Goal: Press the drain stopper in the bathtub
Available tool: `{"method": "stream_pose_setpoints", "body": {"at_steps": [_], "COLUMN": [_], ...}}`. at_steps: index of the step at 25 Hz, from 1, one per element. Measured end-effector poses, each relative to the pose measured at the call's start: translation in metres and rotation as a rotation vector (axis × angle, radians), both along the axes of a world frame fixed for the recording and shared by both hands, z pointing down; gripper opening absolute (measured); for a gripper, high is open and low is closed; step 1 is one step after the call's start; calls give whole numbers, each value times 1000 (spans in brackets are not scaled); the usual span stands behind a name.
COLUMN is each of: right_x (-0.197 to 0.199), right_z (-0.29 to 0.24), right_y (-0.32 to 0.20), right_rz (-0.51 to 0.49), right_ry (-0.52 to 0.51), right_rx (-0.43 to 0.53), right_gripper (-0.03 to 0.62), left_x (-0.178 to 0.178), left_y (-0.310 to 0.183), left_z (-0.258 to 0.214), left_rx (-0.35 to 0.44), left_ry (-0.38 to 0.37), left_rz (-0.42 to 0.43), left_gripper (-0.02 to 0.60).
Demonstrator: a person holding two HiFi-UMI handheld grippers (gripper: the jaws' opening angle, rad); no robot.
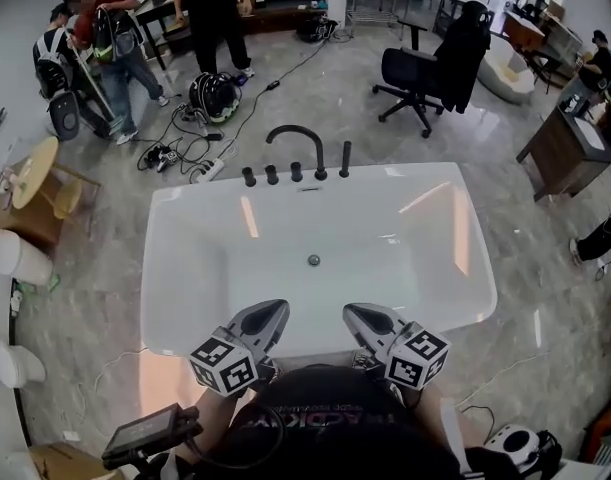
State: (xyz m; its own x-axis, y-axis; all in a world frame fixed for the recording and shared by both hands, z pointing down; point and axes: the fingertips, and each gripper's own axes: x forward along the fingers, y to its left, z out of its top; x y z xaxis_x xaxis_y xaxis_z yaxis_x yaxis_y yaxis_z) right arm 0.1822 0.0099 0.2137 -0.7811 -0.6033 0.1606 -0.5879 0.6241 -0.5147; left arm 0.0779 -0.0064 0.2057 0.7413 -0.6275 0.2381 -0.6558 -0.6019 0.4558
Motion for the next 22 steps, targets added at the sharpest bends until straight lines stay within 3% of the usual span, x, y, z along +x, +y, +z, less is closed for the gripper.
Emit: {"method": "stream_pose_setpoints", "body": {"at_steps": [15, 22], "right_x": [-3, -5], "right_z": [-3, -4], "right_y": [-1, -1], "right_rz": [-15, -16], "right_ry": [10, 7], "right_rx": [18, 3], "right_gripper": [15, 15], "left_x": [11, 3], "left_y": [3, -3], "left_z": [0, -5], "left_rx": [15, 9], "left_ry": [-30, -36], "left_rz": [31, 5], "left_gripper": [8, 8]}}
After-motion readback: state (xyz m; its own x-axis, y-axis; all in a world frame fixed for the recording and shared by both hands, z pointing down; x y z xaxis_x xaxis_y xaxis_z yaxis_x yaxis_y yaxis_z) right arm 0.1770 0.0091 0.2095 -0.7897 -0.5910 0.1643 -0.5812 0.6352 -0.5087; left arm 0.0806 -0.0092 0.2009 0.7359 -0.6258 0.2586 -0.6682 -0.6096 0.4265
